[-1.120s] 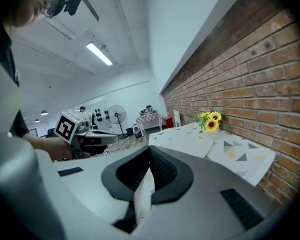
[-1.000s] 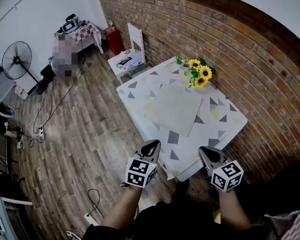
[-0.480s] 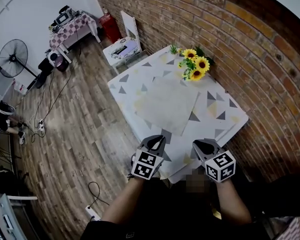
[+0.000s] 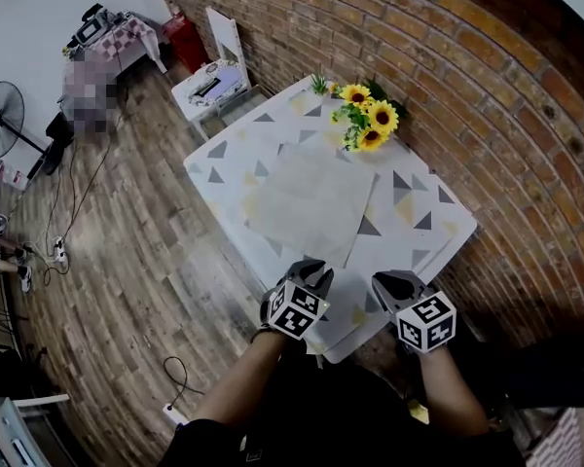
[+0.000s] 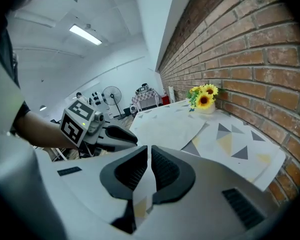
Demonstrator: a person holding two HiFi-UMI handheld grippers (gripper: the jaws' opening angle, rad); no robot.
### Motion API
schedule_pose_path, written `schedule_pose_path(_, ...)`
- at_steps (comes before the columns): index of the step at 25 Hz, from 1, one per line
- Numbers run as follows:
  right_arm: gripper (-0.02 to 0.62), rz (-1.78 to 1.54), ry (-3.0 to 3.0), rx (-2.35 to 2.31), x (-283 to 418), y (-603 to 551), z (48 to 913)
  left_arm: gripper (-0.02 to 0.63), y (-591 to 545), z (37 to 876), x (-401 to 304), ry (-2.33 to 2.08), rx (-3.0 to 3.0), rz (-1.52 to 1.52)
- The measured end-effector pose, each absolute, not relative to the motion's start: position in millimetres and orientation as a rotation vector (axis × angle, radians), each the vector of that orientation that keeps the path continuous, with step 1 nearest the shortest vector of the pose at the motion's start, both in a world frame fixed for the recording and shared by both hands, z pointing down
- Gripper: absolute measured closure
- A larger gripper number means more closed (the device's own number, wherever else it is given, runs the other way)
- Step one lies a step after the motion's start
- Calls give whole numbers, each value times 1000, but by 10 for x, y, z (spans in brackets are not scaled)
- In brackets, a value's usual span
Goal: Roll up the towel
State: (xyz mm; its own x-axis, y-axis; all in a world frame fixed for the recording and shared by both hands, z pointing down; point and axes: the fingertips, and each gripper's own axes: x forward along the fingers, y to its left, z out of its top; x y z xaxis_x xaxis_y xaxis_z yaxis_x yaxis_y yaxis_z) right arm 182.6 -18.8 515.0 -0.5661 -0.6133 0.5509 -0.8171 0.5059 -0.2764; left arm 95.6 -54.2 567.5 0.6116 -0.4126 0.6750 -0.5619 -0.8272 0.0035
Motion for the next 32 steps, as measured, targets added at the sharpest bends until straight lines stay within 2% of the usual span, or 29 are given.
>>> schedule_pose_path(3, 557, 752, -2345, 1191, 1791, -261, 5218, 495, -597, 5936, 1048, -696, 2623, 1108)
schedule_pose_path(6, 557, 770, -2325, 1187, 1765, -286, 5280, 475, -622, 6147, 1121, -607, 2636, 1205)
schedule_pose_path(17, 558, 835, -2278, 1216, 1902, -272, 5412, 468, -566, 6593, 1387, -314, 2686, 1510)
schedule_pose_path(20, 558, 844, -2275, 1227, 1958, -264, 5417, 474, -549, 6609, 1406, -288, 2690, 1535)
schedule_pose_path(24, 558, 857, -2278, 1225, 1999, -263, 5417, 551, -474, 6609, 1437, -248, 2694, 1564)
schedule_pose_path(32, 558, 821, -2308, 1157, 1899, -263, 5380, 569, -345, 6584, 1322, -243, 2623, 1564)
